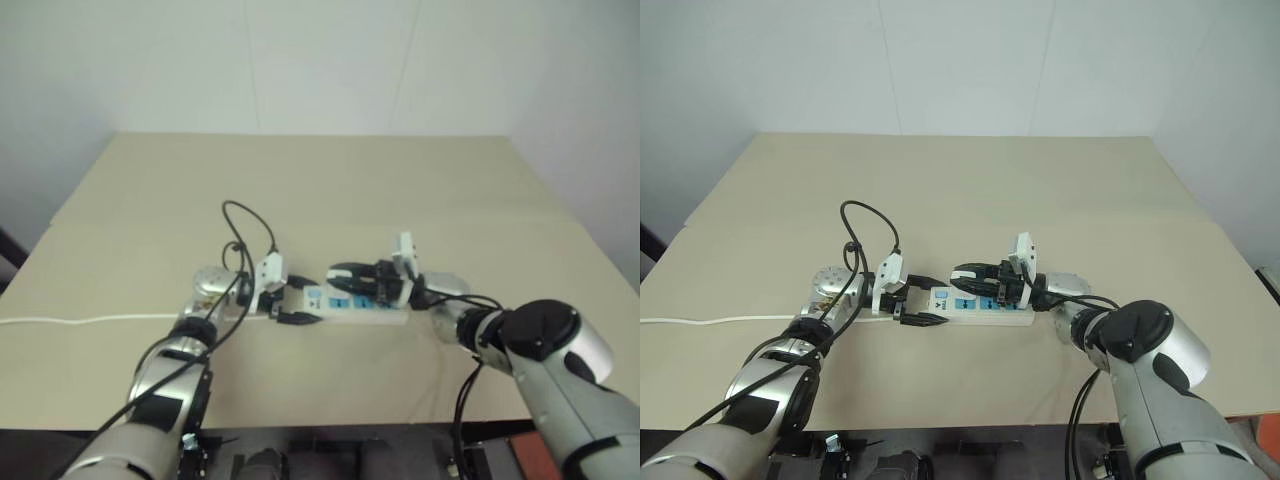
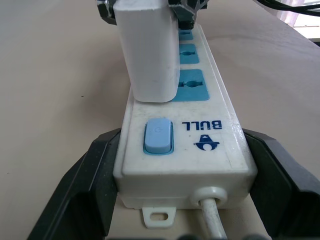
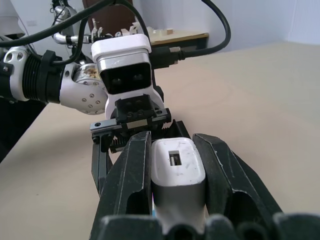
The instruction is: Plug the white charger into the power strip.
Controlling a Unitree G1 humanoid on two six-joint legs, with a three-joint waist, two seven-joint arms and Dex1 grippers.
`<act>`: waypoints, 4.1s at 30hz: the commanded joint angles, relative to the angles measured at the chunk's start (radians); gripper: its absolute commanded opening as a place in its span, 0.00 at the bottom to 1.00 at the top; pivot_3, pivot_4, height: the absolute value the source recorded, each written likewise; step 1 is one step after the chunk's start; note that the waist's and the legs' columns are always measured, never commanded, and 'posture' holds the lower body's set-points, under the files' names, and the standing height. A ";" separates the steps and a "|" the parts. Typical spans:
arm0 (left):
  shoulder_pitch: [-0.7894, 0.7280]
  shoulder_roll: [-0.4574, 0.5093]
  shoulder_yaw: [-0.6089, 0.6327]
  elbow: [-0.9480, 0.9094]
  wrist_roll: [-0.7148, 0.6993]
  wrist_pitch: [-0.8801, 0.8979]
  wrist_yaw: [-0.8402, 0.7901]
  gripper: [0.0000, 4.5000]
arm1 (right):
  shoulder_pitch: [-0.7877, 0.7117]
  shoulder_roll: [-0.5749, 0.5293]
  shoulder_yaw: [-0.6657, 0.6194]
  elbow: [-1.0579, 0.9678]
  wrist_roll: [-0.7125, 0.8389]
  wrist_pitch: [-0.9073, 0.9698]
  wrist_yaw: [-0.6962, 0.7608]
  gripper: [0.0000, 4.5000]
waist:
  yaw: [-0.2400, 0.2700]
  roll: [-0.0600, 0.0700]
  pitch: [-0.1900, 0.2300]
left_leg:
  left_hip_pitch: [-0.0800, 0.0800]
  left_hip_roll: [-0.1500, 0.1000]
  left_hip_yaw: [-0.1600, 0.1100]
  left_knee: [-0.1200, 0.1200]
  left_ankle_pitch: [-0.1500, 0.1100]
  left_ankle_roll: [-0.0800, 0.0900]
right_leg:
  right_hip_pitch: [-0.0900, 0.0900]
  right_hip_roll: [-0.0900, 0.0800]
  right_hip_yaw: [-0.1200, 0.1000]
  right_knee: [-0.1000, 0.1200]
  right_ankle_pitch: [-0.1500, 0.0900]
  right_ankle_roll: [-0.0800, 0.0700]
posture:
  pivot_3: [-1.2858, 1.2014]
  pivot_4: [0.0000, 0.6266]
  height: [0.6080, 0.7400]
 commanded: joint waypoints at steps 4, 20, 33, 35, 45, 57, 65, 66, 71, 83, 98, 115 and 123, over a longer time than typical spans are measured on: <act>-0.004 -0.001 0.004 -0.030 -0.013 -0.005 -0.020 0.73 | 0.112 0.024 0.114 0.027 -0.053 -0.030 -0.013 0.25 | 0.000 -0.003 -0.003 | 0.003 0.000 0.000 -0.001 -0.001 0.000 | 0.003 0.000 0.000 -0.001 0.000 0.000 | 0.52 0.24 1.00; 0.007 -0.002 0.003 -0.044 -0.015 0.002 -0.028 0.73 | 0.084 0.009 0.096 0.027 0.004 0.023 -0.002 0.89 | 0.004 -0.004 -0.003 | 0.008 0.006 -0.001 -0.002 -0.007 0.001 | 0.010 0.004 -0.002 -0.012 0.001 -0.001 | 0.52 0.24 1.00; 0.013 -0.004 0.003 -0.048 -0.014 0.001 -0.022 0.73 | 0.035 -0.065 0.083 0.027 0.013 0.025 0.037 0.99 | 0.009 -0.003 -0.003 | 0.007 0.006 -0.001 -0.002 -0.007 0.001 | 0.010 0.004 -0.002 -0.013 0.001 -0.001 | 0.52 0.24 1.00; 0.015 -0.004 0.002 -0.048 -0.013 0.000 -0.022 0.73 | -0.001 -0.098 0.079 0.027 0.009 0.043 0.081 0.99 | 0.010 -0.003 -0.002 | 0.006 0.006 -0.001 -0.002 -0.007 0.001 | 0.009 0.004 -0.002 -0.013 0.001 -0.001 | 0.52 0.24 1.00; 0.023 -0.011 0.000 -0.056 -0.010 -0.002 -0.021 0.73 | -0.125 -0.135 0.077 0.027 0.017 0.135 0.120 0.99 | 0.016 0.003 0.003 | -0.004 0.005 0.001 -0.002 -0.004 -0.004 | -0.003 0.004 -0.001 -0.011 0.001 -0.002 | 0.52 0.24 1.00; 0.035 -0.012 0.002 -0.066 -0.013 -0.002 -0.019 0.73 | -0.153 -0.109 0.092 0.027 0.006 0.173 0.115 0.99 | 0.018 0.005 0.004 | -0.005 0.005 0.001 -0.002 -0.004 -0.004 | -0.004 0.004 -0.001 -0.010 0.001 -0.002 | 0.52 0.24 1.00; 0.040 -0.010 0.001 -0.072 -0.014 0.000 -0.018 0.73 | -0.135 -0.084 0.111 0.027 0.015 0.192 0.089 0.96 | 0.018 0.005 0.004 | -0.005 0.005 0.001 -0.002 -0.004 -0.004 | -0.004 0.004 -0.001 -0.010 0.001 -0.002 | 0.52 0.24 1.00; 0.041 -0.010 0.001 -0.073 -0.014 0.001 -0.018 0.73 | -0.136 -0.082 0.110 0.027 0.017 0.201 0.088 0.91 | 0.018 0.005 0.004 | -0.005 0.005 0.001 -0.002 -0.004 -0.004 | -0.004 0.004 -0.001 -0.010 0.001 -0.002 | 0.52 0.24 1.00; 0.042 -0.007 0.001 -0.072 -0.014 0.001 -0.017 0.73 | -0.140 -0.080 0.110 0.027 0.022 0.227 0.083 0.58 | 0.018 0.005 0.004 | -0.005 0.005 0.001 -0.002 -0.004 -0.004 | -0.004 0.004 -0.001 -0.010 0.001 -0.002 | 0.52 0.24 1.00; 0.041 0.000 -0.004 -0.070 -0.010 -0.005 -0.013 0.73 | -0.104 -0.063 0.120 0.027 -0.007 0.117 0.058 0.25 | 0.013 0.005 0.004 | -0.005 0.005 0.001 -0.001 -0.004 -0.004 | -0.004 0.004 -0.001 -0.010 0.001 -0.002 | 0.52 0.24 1.00; 0.039 0.000 -0.006 -0.070 -0.012 -0.001 -0.014 0.73 | -0.043 -0.022 0.171 0.027 -0.084 -0.047 -0.038 0.25 | 0.001 0.004 0.004 | -0.002 0.005 0.001 -0.001 -0.003 -0.005 | -0.002 0.004 -0.001 -0.010 0.001 -0.002 | 0.52 0.24 1.00; 0.041 0.004 -0.004 -0.070 -0.009 -0.001 -0.009 0.73 | -0.029 -0.022 0.191 0.027 -0.072 -0.048 -0.068 0.45 | 0.002 0.004 0.003 | 0.007 0.007 0.001 -0.002 -0.004 -0.003 | 0.006 0.005 0.000 -0.010 0.001 -0.002 | 0.52 0.24 1.00; 0.037 0.005 -0.005 -0.067 -0.006 -0.003 -0.009 0.73 | -0.026 -0.031 0.173 0.027 -0.070 -0.081 -0.050 1.00 | 0.004 0.004 0.003 | 0.005 0.006 0.001 -0.002 -0.004 -0.004 | 0.004 0.005 0.000 -0.011 0.001 -0.002 | 0.52 0.24 1.00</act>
